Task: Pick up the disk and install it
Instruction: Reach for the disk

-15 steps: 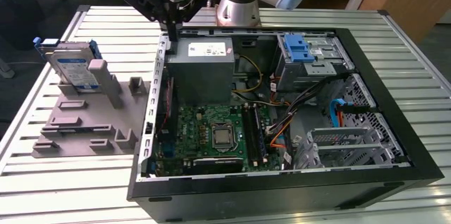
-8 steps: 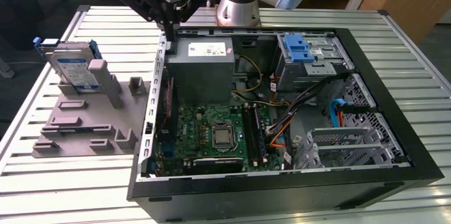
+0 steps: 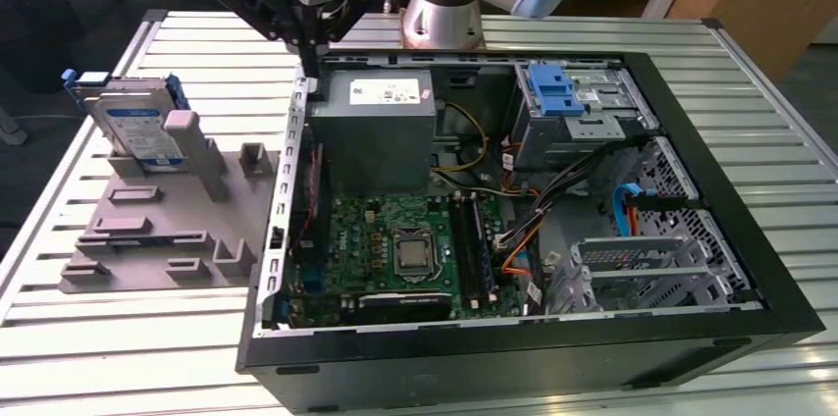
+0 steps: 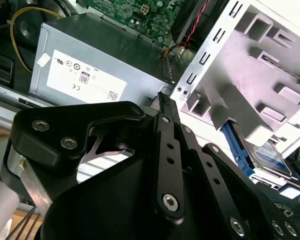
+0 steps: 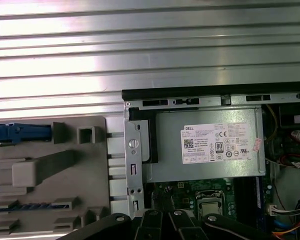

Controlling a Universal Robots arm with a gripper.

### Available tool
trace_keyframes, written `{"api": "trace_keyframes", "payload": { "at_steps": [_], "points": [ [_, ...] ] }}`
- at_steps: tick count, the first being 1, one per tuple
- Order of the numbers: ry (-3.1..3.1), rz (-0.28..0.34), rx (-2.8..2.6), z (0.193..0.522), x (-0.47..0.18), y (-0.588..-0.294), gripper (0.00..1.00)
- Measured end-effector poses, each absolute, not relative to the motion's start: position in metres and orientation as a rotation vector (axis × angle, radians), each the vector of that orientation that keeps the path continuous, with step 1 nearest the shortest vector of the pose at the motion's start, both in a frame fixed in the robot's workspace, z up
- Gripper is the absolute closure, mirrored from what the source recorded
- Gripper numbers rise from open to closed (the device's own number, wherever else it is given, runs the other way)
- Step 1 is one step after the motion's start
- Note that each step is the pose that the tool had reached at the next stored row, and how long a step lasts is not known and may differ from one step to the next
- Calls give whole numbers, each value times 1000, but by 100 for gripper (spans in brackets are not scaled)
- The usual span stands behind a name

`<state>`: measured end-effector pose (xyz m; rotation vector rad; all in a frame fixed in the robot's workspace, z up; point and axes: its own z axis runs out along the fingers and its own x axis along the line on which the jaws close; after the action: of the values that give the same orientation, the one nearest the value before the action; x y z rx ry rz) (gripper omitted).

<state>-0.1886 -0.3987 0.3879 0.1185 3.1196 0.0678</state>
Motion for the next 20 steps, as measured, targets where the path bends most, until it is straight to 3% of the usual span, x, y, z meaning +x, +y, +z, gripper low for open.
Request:
{"api": "trace_keyframes", "payload": {
  "at_steps": [20],
  "points": [
    [3123, 69, 119, 387, -200, -399, 89]
  ]
}}
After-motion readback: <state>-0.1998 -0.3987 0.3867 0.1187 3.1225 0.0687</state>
